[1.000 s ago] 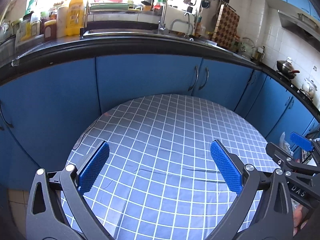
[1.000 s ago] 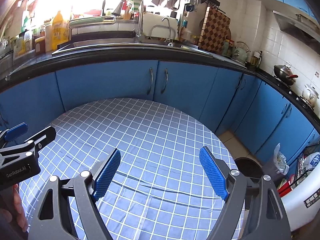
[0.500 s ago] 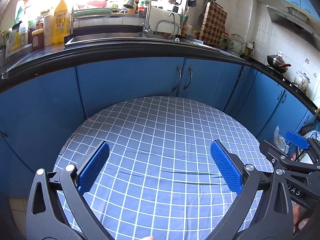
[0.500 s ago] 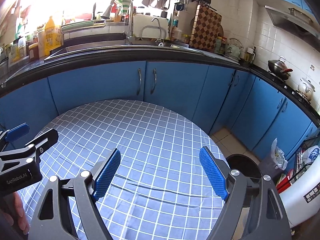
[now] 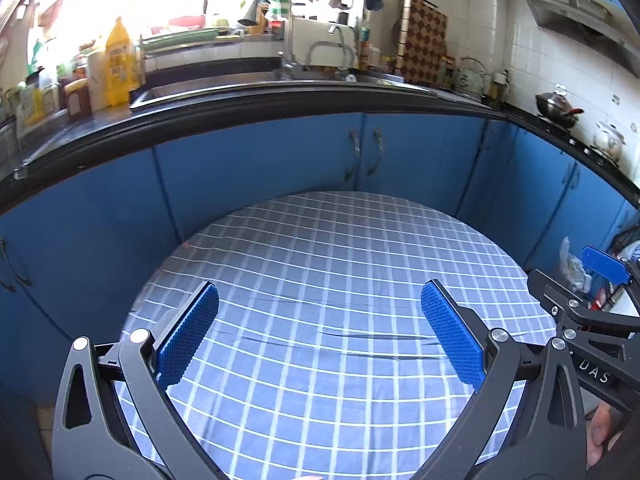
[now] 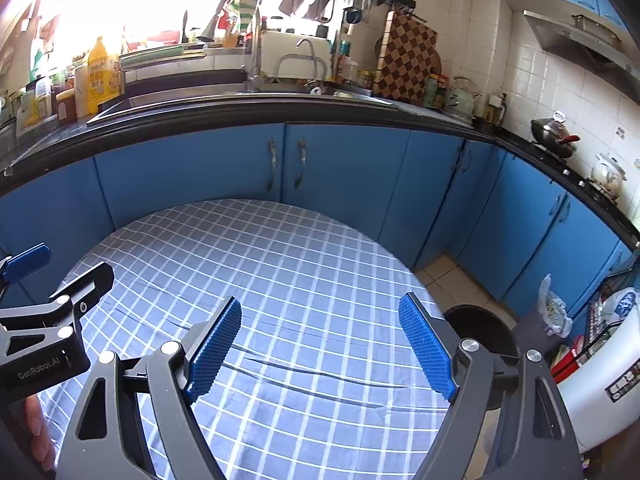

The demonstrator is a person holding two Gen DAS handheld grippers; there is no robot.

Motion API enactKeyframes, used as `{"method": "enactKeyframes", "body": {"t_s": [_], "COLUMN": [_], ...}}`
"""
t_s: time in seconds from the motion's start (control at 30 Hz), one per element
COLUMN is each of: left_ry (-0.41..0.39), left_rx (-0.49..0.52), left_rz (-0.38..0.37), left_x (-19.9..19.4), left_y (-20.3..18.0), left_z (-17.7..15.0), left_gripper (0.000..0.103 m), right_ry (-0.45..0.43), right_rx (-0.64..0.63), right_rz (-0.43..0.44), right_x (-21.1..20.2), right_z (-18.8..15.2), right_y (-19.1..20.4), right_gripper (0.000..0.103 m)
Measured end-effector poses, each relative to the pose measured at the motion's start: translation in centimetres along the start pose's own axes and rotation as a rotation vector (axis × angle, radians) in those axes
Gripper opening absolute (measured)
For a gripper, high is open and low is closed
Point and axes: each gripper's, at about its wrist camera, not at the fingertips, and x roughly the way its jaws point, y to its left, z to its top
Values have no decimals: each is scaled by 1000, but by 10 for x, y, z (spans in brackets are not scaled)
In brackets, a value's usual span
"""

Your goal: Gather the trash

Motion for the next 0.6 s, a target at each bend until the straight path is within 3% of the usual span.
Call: {"method": "enactKeyframes", "body": {"t_s": [0.17,0.6], "left_ry": [13,41], "left_rx": [45,184], "left_rz": [-52,-199], "left_x": [3,11], "left_y": [-33,-162], "left_z": [0,0], "left_gripper": [100,100], "right_ry": [12,47], "right_rx": [33,182], "right_rz": [-58,-189], "right_x": [-4,-22], "right_z": [-11,-46], "right_y": [-33,-147], "right_gripper": [79,79]}}
